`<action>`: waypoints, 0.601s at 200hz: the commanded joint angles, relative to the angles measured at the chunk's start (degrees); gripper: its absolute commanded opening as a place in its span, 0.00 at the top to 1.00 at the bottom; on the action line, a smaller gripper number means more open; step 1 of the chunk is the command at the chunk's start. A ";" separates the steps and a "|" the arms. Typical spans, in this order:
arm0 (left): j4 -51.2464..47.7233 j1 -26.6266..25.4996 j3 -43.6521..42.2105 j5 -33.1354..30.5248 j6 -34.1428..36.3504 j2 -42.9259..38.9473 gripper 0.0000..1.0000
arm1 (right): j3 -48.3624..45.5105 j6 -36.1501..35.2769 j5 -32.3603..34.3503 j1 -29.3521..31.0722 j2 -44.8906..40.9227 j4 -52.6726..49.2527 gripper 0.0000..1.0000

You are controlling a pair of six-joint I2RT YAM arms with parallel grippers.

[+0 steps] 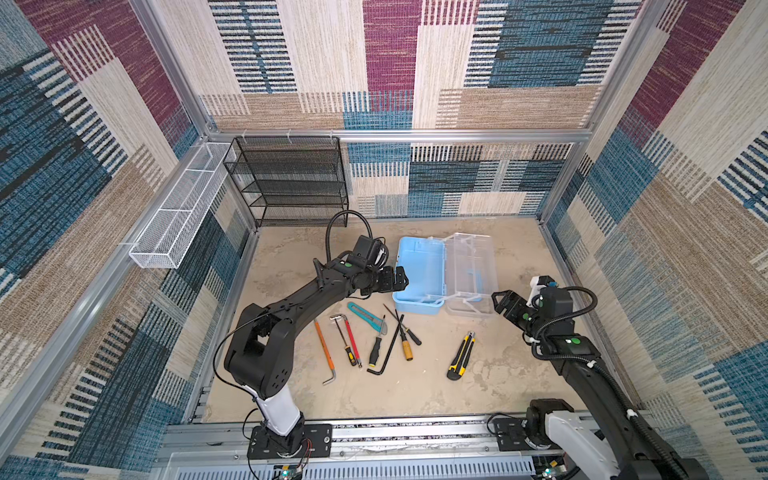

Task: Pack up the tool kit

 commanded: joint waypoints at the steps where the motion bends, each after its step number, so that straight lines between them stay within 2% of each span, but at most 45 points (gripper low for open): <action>1: 4.01 1.22 -3.06 -0.34 1.18 -1.68 0.00 | -1.85 8.54 6.96 5.77 -1.86 -4.17 0.14; 53: 4.81 3.09 -7.56 -0.10 1.37 -4.02 0.00 | -2.03 20.02 14.80 20.68 1.50 -9.12 0.18; 91: 5.52 3.31 -10.14 -1.21 1.15 -5.49 0.00 | -0.62 26.63 17.19 31.36 9.75 -10.32 0.19; 120: 5.43 3.69 -11.04 -0.72 0.89 -5.88 0.00 | 1.91 28.33 18.09 36.56 16.91 -10.79 0.20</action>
